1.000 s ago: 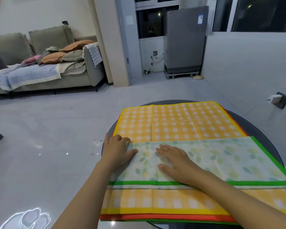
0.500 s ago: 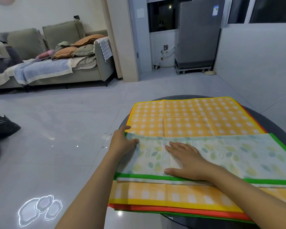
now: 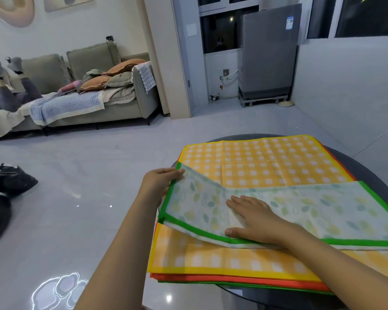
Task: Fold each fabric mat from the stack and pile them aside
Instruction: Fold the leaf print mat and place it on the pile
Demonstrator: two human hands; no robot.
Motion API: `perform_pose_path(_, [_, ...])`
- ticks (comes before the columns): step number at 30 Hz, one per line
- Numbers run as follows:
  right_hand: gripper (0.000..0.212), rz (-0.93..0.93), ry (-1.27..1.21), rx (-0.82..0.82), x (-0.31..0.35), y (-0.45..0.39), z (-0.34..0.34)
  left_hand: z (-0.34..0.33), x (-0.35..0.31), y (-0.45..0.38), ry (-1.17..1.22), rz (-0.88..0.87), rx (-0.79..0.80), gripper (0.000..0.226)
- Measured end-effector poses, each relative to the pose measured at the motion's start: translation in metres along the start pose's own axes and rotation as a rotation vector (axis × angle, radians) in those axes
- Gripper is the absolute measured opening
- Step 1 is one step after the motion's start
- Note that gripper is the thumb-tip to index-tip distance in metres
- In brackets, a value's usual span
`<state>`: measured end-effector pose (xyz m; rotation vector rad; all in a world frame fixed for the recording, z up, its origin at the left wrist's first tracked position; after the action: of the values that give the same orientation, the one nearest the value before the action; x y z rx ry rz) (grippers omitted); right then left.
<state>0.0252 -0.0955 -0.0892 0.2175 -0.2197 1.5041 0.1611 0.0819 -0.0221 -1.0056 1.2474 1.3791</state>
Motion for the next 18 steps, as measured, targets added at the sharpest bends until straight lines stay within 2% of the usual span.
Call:
perform_pose_path(3, [0.085, -0.043, -0.044, -0.010, -0.008, 0.010, 0.010, -0.018, -0.011, 0.012, 0.089, 0.045, 0.048, 0.025])
perform_pose_path(8, [0.079, -0.230, -0.291, -0.099, -0.049, 0.026, 0.034, -0.064, -0.026, 0.030, 0.207, 0.078, 0.156, 0.021])
perform_pose_path(11, [0.067, -0.271, -0.402, -0.198, -0.067, 0.037, 0.057, -0.097, -0.031, 0.047, 0.322, 0.099, 0.239, 0.014])
perform_pose_path(18, [0.030, -0.380, -0.708, -0.412, -0.093, 0.063, 0.097, -0.166, -0.011, 0.072, 0.297, 0.104, 0.325, 0.010])
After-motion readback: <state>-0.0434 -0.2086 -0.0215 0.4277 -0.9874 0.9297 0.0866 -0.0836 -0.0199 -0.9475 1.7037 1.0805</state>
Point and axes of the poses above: each hand's wrist, its own y-axis away from the middle knuckle, its own z-axis out of the back of the hand, x = y × z, the point moved 9 cm from there along -y, towards the middle knuckle, and after that the axes turned 12 degrees about -x, right-handed, at the moved point
